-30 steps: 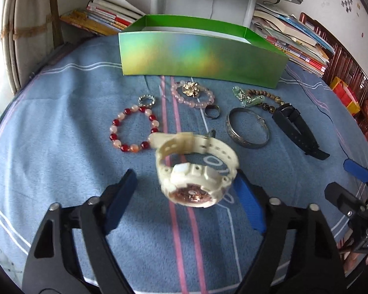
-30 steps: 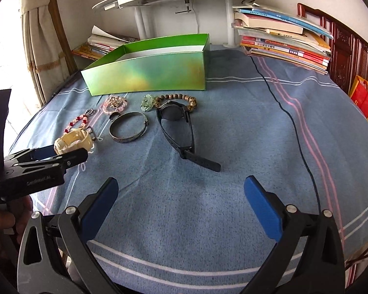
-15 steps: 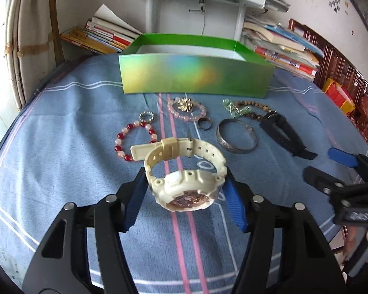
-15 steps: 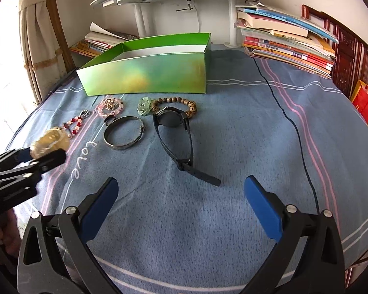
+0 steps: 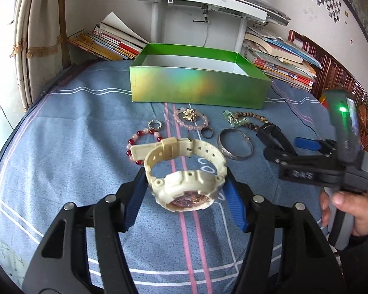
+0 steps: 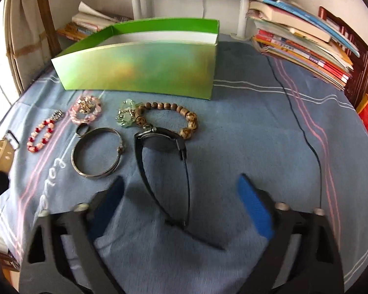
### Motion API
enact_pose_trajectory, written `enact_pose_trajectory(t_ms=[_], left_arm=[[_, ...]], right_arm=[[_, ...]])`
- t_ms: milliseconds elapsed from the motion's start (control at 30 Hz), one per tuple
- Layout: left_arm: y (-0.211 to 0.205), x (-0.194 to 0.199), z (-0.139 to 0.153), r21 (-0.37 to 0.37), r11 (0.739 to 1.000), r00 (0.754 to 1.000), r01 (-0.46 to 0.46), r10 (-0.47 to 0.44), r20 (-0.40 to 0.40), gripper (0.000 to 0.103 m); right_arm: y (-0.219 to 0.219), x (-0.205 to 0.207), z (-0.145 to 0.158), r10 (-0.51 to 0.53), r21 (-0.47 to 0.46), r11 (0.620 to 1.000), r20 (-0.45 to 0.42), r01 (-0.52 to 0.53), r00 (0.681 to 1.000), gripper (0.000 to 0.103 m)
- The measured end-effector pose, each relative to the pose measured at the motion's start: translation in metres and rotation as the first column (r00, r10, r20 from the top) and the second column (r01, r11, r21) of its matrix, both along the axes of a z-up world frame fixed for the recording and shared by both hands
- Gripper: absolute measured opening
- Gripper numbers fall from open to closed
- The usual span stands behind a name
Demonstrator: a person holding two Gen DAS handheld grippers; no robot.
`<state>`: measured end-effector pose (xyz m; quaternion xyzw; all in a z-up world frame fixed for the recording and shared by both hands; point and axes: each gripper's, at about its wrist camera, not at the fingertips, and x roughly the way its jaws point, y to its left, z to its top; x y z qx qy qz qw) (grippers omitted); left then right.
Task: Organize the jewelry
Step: 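Grasp the black sunglasses with the right tool while the left tool holds the watch, then lift and carry the watch and sunglasses in both tools toward the green box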
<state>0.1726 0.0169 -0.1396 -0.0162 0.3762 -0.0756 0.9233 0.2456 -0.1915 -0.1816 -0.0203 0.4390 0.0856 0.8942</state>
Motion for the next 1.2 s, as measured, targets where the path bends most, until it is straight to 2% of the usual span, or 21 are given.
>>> enact_pose_trajectory(t_ms=[67, 133, 167, 200, 300, 600, 1000, 1200], left_arm=[[0.002, 0.000, 0.001, 0.000, 1.000, 1.000, -0.004, 0.004, 0.001, 0.061], [0.003, 0.000, 0.001, -0.001, 1.000, 1.000, -0.007, 0.007, 0.002, 0.061], [0.004, 0.000, 0.002, -0.001, 1.000, 1.000, -0.009, 0.009, 0.002, 0.061], [0.005, 0.000, 0.002, -0.002, 1.000, 1.000, -0.010, 0.010, 0.002, 0.061], [0.006, -0.002, 0.004, -0.008, 1.000, 1.000, -0.011, 0.011, 0.006, 0.061], [0.009, -0.017, 0.019, -0.014, 1.000, 0.999, -0.007, 0.007, 0.046, 0.061], [0.007, -0.050, 0.049, -0.023, 0.999, 0.992, 0.028, -0.025, 0.125, 0.061], [0.012, -0.059, 0.053, -0.027, 1.000, 0.992, 0.016, -0.012, 0.129, 0.061]], right_arm=[[0.003, 0.002, 0.000, 0.015, 0.000, 1.000, 0.012, -0.015, 1.000, 0.074], [0.005, 0.003, 0.003, 0.032, 0.003, 0.999, 0.021, -0.032, 0.999, 0.056], [0.006, 0.003, 0.004, 0.040, 0.008, 0.999, 0.022, -0.041, 0.999, 0.040], [0.008, 0.002, 0.004, 0.048, 0.002, 0.999, 0.024, -0.048, 0.999, 0.031], [0.009, -0.002, 0.007, 0.060, 0.021, 0.998, 0.018, -0.060, 0.998, 0.027], [0.013, -0.053, 0.048, 0.044, 0.047, 0.998, 0.128, -0.050, 0.991, 0.023], [0.018, -0.131, 0.100, 0.006, 0.065, 0.998, 0.285, -0.026, 0.959, 0.021], [0.018, -0.156, 0.114, -0.006, 0.079, 0.997, 0.338, -0.021, 0.941, 0.021]])
